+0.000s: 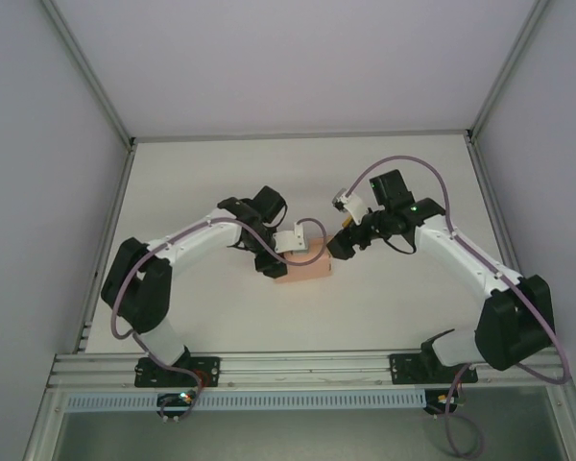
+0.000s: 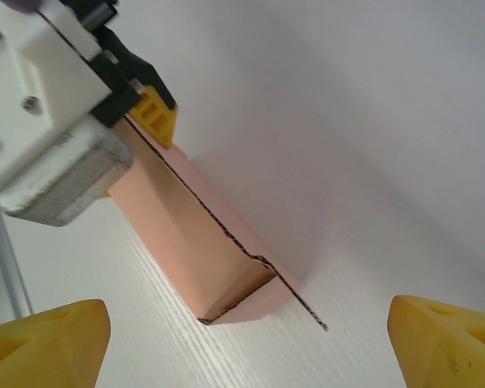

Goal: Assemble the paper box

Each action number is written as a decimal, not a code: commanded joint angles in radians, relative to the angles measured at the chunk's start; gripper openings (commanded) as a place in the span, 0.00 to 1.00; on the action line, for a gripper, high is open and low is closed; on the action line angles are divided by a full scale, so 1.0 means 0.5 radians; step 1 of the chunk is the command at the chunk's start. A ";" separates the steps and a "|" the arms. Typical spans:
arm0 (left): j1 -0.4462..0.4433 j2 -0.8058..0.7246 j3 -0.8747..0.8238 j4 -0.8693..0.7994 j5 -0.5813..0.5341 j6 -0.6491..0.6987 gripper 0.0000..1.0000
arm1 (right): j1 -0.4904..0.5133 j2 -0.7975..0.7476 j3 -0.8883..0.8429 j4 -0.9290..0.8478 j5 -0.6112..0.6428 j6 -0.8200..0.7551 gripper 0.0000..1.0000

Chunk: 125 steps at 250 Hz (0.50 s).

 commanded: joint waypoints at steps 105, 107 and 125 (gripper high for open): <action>-0.023 0.008 0.018 -0.063 -0.027 0.072 0.43 | 0.007 0.267 0.146 -0.184 -0.040 -0.194 0.59; -0.022 0.008 0.019 -0.060 -0.027 0.069 0.43 | 0.011 0.269 0.145 -0.187 -0.043 -0.194 0.58; -0.021 0.006 0.018 -0.041 -0.035 0.060 0.43 | 0.023 0.285 0.138 -0.201 -0.015 -0.192 0.46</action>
